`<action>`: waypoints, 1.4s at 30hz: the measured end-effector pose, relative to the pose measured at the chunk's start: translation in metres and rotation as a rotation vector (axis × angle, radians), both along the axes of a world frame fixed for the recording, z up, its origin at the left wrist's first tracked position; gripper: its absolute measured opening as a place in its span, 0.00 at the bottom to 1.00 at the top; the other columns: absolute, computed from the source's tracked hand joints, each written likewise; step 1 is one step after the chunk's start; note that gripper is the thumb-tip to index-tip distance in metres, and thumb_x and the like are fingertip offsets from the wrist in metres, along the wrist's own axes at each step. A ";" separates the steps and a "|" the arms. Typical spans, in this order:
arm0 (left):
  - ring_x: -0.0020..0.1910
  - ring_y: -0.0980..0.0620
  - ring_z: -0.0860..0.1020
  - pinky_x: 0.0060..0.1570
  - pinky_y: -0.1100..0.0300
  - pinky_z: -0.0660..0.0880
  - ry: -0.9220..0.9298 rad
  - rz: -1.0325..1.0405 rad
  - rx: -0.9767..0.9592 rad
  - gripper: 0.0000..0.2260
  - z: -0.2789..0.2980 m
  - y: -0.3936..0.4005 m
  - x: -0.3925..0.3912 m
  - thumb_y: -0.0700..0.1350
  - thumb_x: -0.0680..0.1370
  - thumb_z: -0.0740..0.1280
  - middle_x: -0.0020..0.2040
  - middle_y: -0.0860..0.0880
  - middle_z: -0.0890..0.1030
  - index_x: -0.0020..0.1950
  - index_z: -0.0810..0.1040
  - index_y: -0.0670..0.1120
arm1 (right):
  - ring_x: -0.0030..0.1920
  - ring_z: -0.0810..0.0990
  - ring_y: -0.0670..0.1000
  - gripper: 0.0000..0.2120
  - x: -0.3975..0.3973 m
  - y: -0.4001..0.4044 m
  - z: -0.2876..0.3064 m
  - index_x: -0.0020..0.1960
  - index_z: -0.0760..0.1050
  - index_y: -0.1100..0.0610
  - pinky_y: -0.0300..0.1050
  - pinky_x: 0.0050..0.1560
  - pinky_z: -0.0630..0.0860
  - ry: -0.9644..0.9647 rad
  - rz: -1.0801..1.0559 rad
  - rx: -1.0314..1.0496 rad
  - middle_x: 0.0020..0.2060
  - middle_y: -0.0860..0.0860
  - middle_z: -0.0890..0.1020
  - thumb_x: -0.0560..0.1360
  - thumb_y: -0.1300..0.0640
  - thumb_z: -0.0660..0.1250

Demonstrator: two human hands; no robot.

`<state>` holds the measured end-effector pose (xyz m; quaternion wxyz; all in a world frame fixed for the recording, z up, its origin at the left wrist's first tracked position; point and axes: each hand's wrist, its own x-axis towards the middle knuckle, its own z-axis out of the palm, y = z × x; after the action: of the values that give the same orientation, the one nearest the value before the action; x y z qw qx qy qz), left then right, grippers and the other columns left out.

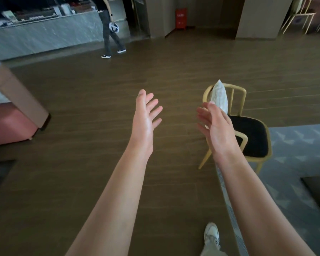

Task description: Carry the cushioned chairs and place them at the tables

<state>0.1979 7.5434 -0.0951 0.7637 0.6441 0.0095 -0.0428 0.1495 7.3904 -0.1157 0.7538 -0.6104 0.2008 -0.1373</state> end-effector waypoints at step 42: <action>0.59 0.58 0.81 0.68 0.49 0.73 0.092 -0.216 0.031 0.29 -0.032 -0.107 0.464 0.67 0.76 0.54 0.67 0.54 0.80 0.70 0.74 0.54 | 0.57 0.82 0.43 0.23 0.433 -0.095 -0.015 0.71 0.72 0.52 0.47 0.64 0.76 0.016 -0.243 0.130 0.55 0.46 0.85 0.82 0.41 0.57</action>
<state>0.6623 7.4361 -0.1272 0.7433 0.6505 -0.0243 -0.1539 0.5827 7.2952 -0.1303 0.7681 -0.5325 0.2877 -0.2092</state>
